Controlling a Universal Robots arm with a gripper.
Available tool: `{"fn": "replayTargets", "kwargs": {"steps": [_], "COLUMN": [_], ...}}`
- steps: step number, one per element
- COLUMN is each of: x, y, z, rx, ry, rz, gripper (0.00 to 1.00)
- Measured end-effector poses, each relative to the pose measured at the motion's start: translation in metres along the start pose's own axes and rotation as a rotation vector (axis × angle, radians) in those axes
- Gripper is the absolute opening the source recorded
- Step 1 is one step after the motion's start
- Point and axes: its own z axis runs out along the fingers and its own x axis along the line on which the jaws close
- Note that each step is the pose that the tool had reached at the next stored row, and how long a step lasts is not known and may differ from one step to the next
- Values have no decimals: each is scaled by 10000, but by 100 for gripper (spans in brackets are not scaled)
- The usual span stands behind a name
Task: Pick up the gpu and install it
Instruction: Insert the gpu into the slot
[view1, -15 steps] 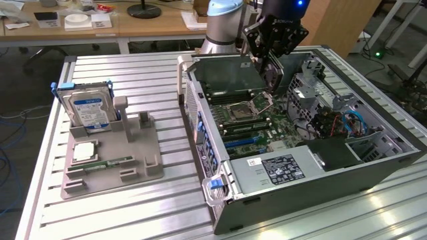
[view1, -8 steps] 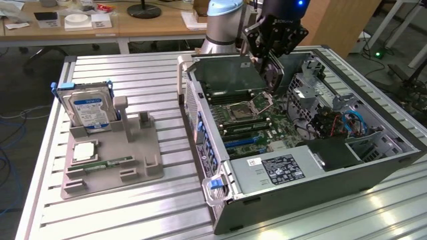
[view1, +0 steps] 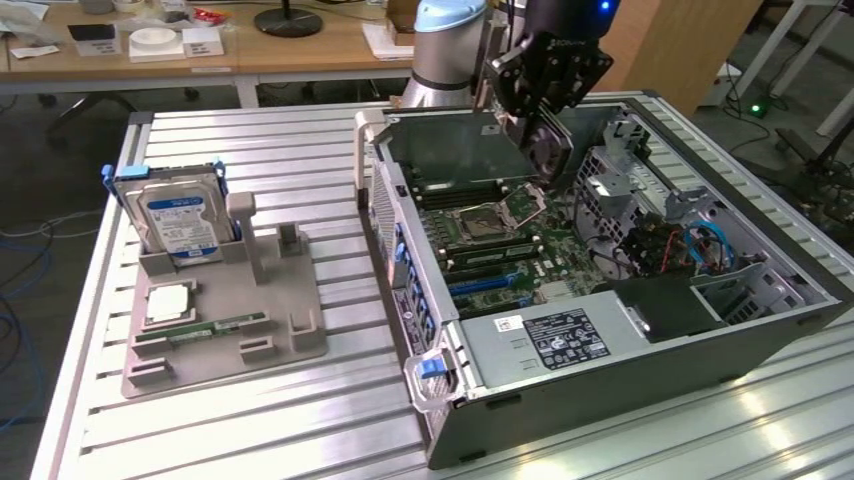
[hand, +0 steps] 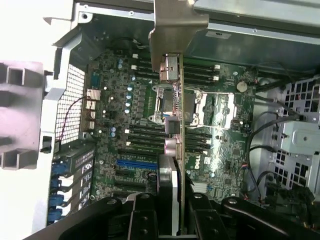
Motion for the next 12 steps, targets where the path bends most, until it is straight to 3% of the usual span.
{"fn": "replayTargets", "kwargs": {"steps": [12], "x": [1], "y": [-8], "z": [0], "rx": [-12], "ry": [37], "rz": [-999], "gripper": [28]}}
